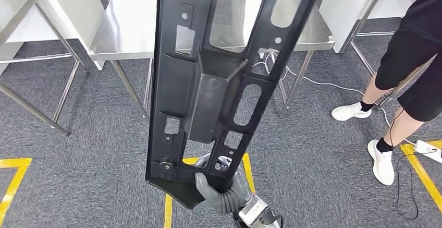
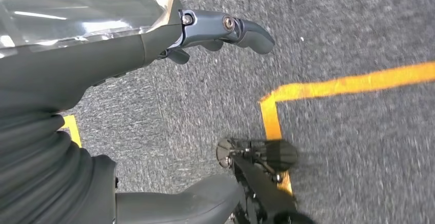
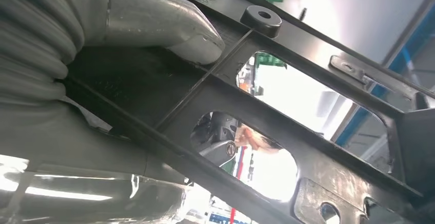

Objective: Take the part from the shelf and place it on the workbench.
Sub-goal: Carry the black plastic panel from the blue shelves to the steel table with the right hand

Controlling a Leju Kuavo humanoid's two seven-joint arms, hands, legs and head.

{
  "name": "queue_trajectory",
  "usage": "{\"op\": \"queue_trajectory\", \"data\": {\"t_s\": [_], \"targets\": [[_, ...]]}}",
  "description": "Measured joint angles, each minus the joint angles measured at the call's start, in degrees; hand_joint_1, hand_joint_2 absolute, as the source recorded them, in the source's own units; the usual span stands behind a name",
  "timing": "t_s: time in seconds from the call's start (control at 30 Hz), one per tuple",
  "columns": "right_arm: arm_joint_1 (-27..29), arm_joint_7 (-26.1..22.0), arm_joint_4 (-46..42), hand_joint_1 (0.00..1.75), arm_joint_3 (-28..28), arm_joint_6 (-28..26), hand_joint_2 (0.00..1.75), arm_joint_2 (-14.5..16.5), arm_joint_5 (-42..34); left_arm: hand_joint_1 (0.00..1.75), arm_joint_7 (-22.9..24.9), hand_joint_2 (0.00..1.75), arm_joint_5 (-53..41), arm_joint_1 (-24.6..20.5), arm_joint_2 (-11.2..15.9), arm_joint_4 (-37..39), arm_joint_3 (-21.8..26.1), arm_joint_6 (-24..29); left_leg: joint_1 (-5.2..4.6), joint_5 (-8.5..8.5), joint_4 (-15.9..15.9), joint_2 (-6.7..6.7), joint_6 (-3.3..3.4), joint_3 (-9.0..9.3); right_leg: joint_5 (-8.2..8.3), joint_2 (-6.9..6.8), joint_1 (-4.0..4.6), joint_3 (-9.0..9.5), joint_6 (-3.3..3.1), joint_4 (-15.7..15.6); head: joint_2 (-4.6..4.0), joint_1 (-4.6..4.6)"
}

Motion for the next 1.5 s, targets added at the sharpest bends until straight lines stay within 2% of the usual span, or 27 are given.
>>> {"op": "queue_trajectory", "data": {"t_s": [0.03, 0.1, 0.13, 0.17, 0.2, 0.27, 0.3, 0.33, 0.47, 0.53, 0.6, 0.63, 0.8, 0.83, 0.9, 0.93, 0.97, 1.03, 1.1, 1.17, 1.2, 1.23, 1.27, 1.33, 1.37, 1.4, 1.5], "targets": [[0.0, 0.0, 0.0, 1.75, 0.0, 0.0, 1.75, 0.2, 0.0, 0.00, 0.0, 1.75, 0.0, 0.0, 0.0, 0.0, 0.0, 0.0, 0.17, -1.39, 2.9, 0.47, -0.40, -1.40, -0.09, -0.06, -0.08, 0.22, -0.30, 0.0, 0.00, -0.16], [0.0, 0.0, 0.0, 1.75, 0.0, 0.0, 1.75, 0.3, 0.0, 0.00, 0.0, 1.75, 0.0, 0.0, 0.0, 0.0, 0.0, 0.0, 0.51, -4.27, 10.1, 1.00, -1.11, -5.46, -0.40, -0.16, -0.06, 0.50, -0.75, 0.0, 0.00, -0.34], [0.1, 0.0, 0.0, 1.75, 0.0, 0.0, 1.75, 0.3, 0.0, 0.00, 0.0, 1.75, 0.0, 0.0, -0.1, 0.0, 0.0, 0.0, 0.70, -4.73, 12.5, 1.14, -1.35, -7.11, -0.55, -0.18, -0.07, 0.64, -0.81, 0.0, 0.00, -0.33], [0.1, 0.0, 0.0, 1.75, 0.0, 0.0, 1.75, 0.4, 0.0, 0.00, 0.0, 1.75, 0.0, 0.1, -0.1, 0.0, 0.0, 0.0, 0.90, -4.10, 13.1, 1.27, -1.52, -7.83, -0.75, -0.18, -0.09, 0.85, -0.77, 0.0, 0.00, -0.35], [0.1, 0.1, 0.0, 1.75, 0.1, 0.0, 1.75, 0.4, 0.0, 0.00, 0.0, 1.75, 0.0, 0.1, -0.1, 0.0, 0.0, 0.0, 1.10, -2.39, 11.4, 1.41, -1.61, -7.38, -1.01, -0.18, -0.14, 1.19, -0.64, 0.0, 0.00, -0.34], [0.0, 0.1, 0.0, 1.75, 0.1, 0.0, 1.75, 0.4, 0.0, 0.00, 0.0, 1.75, 0.0, 0.1, -0.1, 0.0, 0.0, 0.0, 1.28, 1.88, 4.2, 1.88, -1.61, -4.17, -1.71, -0.19, -0.20, 1.93, -0.14, 0.0, 0.00, -0.34], [0.0, 0.2, 0.0, 1.75, 0.1, 0.0, 1.75, 0.4, 0.0, 0.00, -0.1, 1.75, 0.0, 0.0, -0.1, 0.0, 0.0, 0.0, 1.17, 3.07, 1.0, 2.03, -1.40, -2.62, -2.11, -0.20, -0.06, 2.13, 0.24, 0.0, 0.00, -0.32], [0.0, 0.2, 0.0, 1.75, 0.1, 0.0, 1.75, 0.5, 0.0, 0.00, -0.1, 1.75, 0.0, 0.0, -0.1, 0.0, 0.0, 0.0, 0.97, 3.40, -0.9, 2.13, -1.03, -1.64, -2.45, -0.22, 0.06, 2.26, 0.63, -0.2, 0.00, -0.29], [-0.3, 0.4, 0.1, 1.75, 0.1, 0.2, 1.75, 0.6, 0.3, 0.00, -0.2, 1.75, 0.1, -0.1, -0.1, 0.0, 0.0, 0.0, 0.42, 2.41, -2.6, 1.65, 1.39, -0.23, -2.84, -0.33, 0.39, 3.47, 2.21, 0.7, 0.00, -0.23], [-0.7, 0.4, 0.3, 1.75, 0.1, 0.2, 1.75, 0.7, 0.4, 0.00, -0.1, 1.75, 0.2, -0.1, -0.2, 0.0, 0.0, 0.0, 0.32, 2.17, -2.8, 1.37, 2.38, 0.85, -4.63, -0.27, 0.35, 1.51, 2.16, 4.5, 0.00, -0.05], [-1.0, 0.5, 0.5, 1.75, 0.2, 0.3, 1.75, 0.7, 0.4, 0.00, 0.0, 1.75, 0.4, -0.1, -0.2, 0.0, 0.0, 0.0, 0.11, 1.74, -2.8, 1.17, 2.84, 1.29, -6.75, -0.17, 0.29, -2.33, 1.81, 10.8, 0.00, 0.13], [-1.0, 0.5, 0.6, 1.75, 0.2, 0.3, 1.75, 0.7, 0.4, 0.00, 0.0, 1.75, 0.6, -0.1, -0.2, 0.0, 0.1, 0.0, 0.07, 1.60, -2.8, 1.09, 2.94, 1.39, -7.42, -0.16, 0.28, -3.79, 1.71, 13.0, 0.00, 0.20], [-1.0, 0.5, 0.9, 1.75, 0.2, 0.5, 1.75, 0.7, 0.4, 0.00, 0.0, 1.75, 0.7, -0.1, -0.2, 0.0, 0.1, 0.1, -0.02, 1.21, -2.8, 0.89, 2.98, 1.73, -7.94, -0.13, 0.30, -6.08, 1.68, 15.3, 0.00, 0.27], [-1.0, 0.5, 1.1, 1.75, 0.3, 0.6, 1.75, 0.7, 0.4, 0.00, 0.1, 1.75, 0.8, -0.1, -0.2, 0.0, 0.1, 0.0, -0.10, 0.55, -2.8, 0.62, 2.83, 2.47, -5.42, -0.13, 0.34, -5.76, 2.16, 12.0, 0.00, 0.35], [-1.2, 0.6, 1.6, 1.75, 0.4, 0.9, 1.75, 0.8, 0.4, 0.00, 0.1, 1.75, 0.8, 0.0, -0.2, 0.0, 0.2, 0.0, -0.31, -1.08, -2.7, 0.07, 2.00, 4.20, -0.82, -0.24, 0.78, -4.41, 1.92, 4.9, 0.00, 0.39], [-1.3, 0.6, 1.7, 1.75, 0.5, 0.9, 1.75, 0.9, 0.4, 0.00, 0.2, 1.75, 0.8, 0.0, -0.2, 0.0, 0.3, 0.0, -0.37, -1.76, -2.6, -0.07, 1.53, 4.97, 1.42, -0.29, 0.93, -3.29, 1.55, 1.2, 0.00, 0.38], [-1.4, 0.6, 1.8, 1.75, 0.5, 1.0, 1.75, 1.0, 0.4, 0.00, 0.2, 1.75, 0.8, 0.0, -0.3, 0.0, 0.4, 0.1, -0.35, -2.01, -2.3, 0.00, 1.18, 5.18, 1.22, -0.27, 0.88, -2.86, 0.74, 1.0, 0.00, 0.29], [-1.6, 0.6, 1.8, 1.75, 0.6, 1.0, 1.75, 1.3, 0.4, 0.00, 0.2, 1.75, 0.8, -0.1, -0.3, 0.0, 0.6, 0.1, -0.20, -1.80, 0.4, 0.45, 0.78, 4.07, 1.18, -0.17, 0.44, -1.73, 0.02, 0.6, 0.00, 0.19], [-1.8, 0.6, 1.8, 1.75, 0.7, 1.0, 1.75, 1.5, 0.4, 0.00, 0.2, 1.75, 0.8, -0.1, -0.3, 0.0, 0.7, 0.1, 0.07, -2.29, 6.3, 0.96, 0.17, 0.18, 0.54, -0.15, 0.27, -0.56, -0.62, 0.4, 0.00, 0.14], [-1.9, 0.6, 2.0, 1.75, 0.8, 1.1, 1.75, 1.6, 0.4, 0.00, 0.2, 1.75, 0.9, -0.1, -0.3, 0.0, 0.8, 0.1, 0.33, -4.60, 11.9, 1.20, -0.46, -4.61, -0.35, -0.05, 0.27, 0.24, -0.91, 0.4, 0.00, 0.08], [-1.9, 0.6, 2.0, 1.75, 0.9, 1.1, 1.75, 1.6, 0.4, 0.00, 0.2, 1.75, 0.9, 0.0, -0.3, 0.0, 0.9, 0.1, 0.43, -5.42, 12.9, 1.27, -0.66, -6.29, -0.85, 0.02, 0.26, 0.78, -0.89, 0.4, 0.00, 0.07], [-1.9, 0.6, 2.1, 1.75, 0.9, 1.1, 1.75, 1.6, 0.4, 0.00, 0.2, 1.75, 1.0, 0.0, -0.3, 0.0, 1.0, 0.1, 0.53, -5.30, 12.4, 1.33, -0.76, -7.13, -1.36, 0.08, 0.25, 1.41, -0.84, 0.4, 0.00, 0.04], [-2.0, 0.6, 2.2, 1.75, 1.0, 1.2, 1.75, 1.6, 0.4, 0.00, 0.2, 1.75, 1.1, 0.0, -0.3, 0.0, 1.1, 0.1, 0.61, -3.72, 10.0, 1.40, -0.74, -6.97, -1.96, 0.11, 0.23, 2.24, -0.73, 0.4, 0.00, 0.05], [-2.2, 0.6, 2.4, 1.75, 1.1, 1.2, 1.75, 1.7, 0.3, 0.00, 0.2, 1.75, 1.3, 0.0, -0.3, 0.0, 1.3, 0.1, 0.62, 1.45, 3.4, 1.60, -0.42, -5.15, -3.24, 0.09, 0.28, 3.72, -0.36, 0.3, 0.00, 0.08], [-2.4, 0.7, 2.5, 1.75, 1.1, 1.2, 1.75, 1.8, 0.2, 0.00, 0.2, 1.75, 1.3, 0.0, -0.3, 0.0, 1.3, 0.1, 0.46, 3.09, 0.8, 1.76, -0.14, -4.38, -3.84, 0.09, 0.37, 4.25, -0.05, 0.2, 0.00, 0.08], [-2.7, 0.7, 2.6, 1.75, 1.2, 1.2, 1.75, 1.9, 0.0, 0.00, 0.2, 1.75, 1.4, 0.0, -0.3, 0.0, 1.4, 0.1, 0.24, 3.92, -0.3, 1.89, 0.23, -3.93, -4.31, 0.08, 0.47, 4.49, 0.32, 0.0, 0.00, 0.09], [-3.4, 0.9, 2.9, 1.75, 1.4, 1.2, 1.75, 2.1, -0.3, 0.00, 0.2, 1.75, 1.6, 0.0, -0.2, 0.0, 1.5, 0.2, -0.15, 3.70, -1.2, 1.83, 1.54, -2.68, -4.72, 0.06, 0.92, 5.75, 1.63, 0.4, 0.00, 0.12]]}}
